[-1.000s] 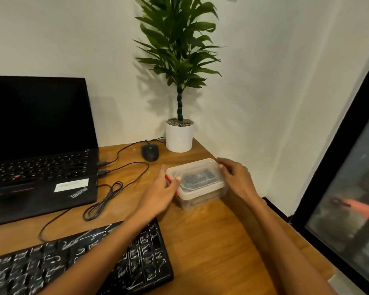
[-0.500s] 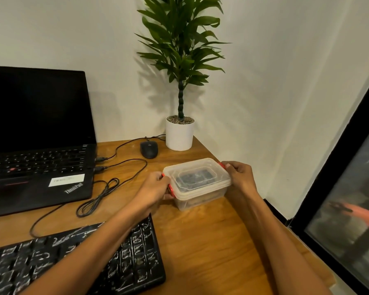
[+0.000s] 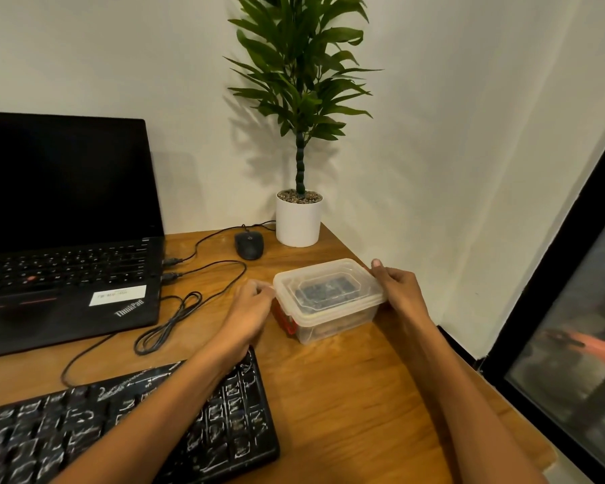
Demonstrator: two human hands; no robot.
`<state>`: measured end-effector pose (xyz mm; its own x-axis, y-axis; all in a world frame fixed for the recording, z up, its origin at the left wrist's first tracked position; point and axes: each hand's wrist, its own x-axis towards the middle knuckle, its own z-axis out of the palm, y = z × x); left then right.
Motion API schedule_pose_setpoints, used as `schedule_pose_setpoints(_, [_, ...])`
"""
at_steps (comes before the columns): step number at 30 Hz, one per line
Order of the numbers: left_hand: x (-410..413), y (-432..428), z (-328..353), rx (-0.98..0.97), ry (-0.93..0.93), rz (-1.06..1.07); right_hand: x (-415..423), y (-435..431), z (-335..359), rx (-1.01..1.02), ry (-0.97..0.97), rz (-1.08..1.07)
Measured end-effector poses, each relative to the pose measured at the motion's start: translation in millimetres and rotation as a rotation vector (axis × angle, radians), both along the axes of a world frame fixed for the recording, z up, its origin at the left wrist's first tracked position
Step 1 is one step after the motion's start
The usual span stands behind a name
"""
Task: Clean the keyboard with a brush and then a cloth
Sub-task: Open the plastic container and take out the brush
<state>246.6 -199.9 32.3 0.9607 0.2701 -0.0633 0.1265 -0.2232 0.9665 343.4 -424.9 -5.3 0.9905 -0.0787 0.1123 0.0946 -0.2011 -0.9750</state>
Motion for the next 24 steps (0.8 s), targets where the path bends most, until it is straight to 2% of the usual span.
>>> schedule_pose_setpoints(4, [-3.6,-0.9,4.6,-0.013,-0.013,-0.079,-2.2,1.9,2.6,0.013,-0.008,-0.006])
schedule_pose_setpoints(10, [-5.3,-5.9,8.3,-0.098,-0.012,-0.030,-5.1,4.7,3.6,0.064,-0.020,-0.016])
schedule_pose_setpoints(16, [-13.3,-6.9,17.1,-0.169,-0.086,-0.049,-6.9,-0.2,1.7,0.126,-0.040,-0.023])
schedule_pose_setpoints(24, [-33.0,-8.4,23.6,-0.232,-0.148,-0.129,-50.4,-9.1,30.7,0.042,-0.103,-0.041])
